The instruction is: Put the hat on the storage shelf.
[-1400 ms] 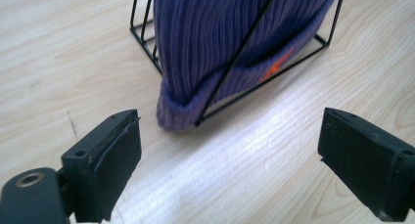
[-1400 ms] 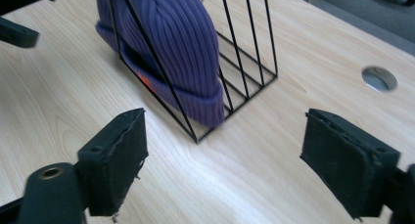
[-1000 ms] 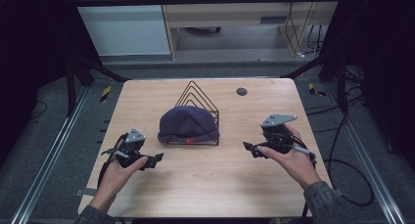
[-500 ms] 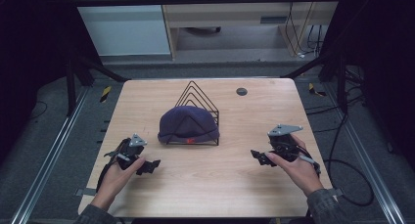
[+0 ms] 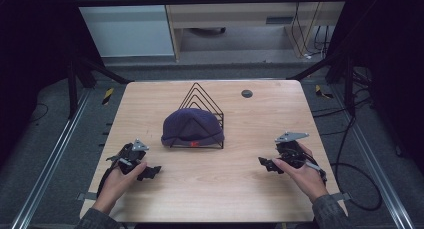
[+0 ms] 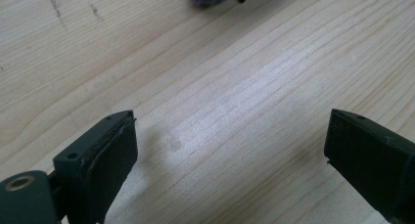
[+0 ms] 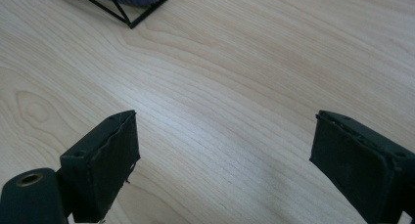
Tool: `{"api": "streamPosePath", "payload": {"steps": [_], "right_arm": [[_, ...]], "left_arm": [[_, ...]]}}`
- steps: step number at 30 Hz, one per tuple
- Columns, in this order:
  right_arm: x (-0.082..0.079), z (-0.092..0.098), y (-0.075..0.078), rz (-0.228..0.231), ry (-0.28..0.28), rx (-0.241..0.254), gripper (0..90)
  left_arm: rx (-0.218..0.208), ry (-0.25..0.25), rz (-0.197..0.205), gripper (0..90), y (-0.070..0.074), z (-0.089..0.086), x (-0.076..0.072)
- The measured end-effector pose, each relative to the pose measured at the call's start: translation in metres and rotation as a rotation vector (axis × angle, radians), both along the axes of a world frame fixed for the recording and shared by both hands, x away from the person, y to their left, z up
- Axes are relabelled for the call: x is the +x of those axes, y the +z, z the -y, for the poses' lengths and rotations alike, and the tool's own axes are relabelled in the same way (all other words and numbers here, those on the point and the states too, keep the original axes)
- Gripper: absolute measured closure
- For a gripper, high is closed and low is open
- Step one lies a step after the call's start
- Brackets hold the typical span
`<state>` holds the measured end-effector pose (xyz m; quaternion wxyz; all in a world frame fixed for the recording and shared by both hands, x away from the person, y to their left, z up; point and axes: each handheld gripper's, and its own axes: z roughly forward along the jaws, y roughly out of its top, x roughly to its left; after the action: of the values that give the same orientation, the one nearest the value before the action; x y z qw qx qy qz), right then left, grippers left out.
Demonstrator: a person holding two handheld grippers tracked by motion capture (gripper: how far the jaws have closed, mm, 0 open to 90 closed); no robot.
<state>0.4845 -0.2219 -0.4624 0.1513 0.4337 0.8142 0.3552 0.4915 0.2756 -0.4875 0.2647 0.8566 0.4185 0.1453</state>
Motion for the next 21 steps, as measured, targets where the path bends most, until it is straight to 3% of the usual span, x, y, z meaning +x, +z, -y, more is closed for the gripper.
{"api": "streamPosePath", "payload": {"steps": [14, 21], "right_arm": [[0.011, 0.009, -0.022, -0.032, -0.044, 0.012, 10.7], [0.009, 0.002, -0.041, -0.021, -0.045, -0.054, 7.4]], "left_arm": [[-0.008, 0.012, -0.002, 2.8, -0.007, -0.006, 0.002], [-0.029, 0.015, 0.021, 0.2, -0.010, -0.008, 0.000]]}}
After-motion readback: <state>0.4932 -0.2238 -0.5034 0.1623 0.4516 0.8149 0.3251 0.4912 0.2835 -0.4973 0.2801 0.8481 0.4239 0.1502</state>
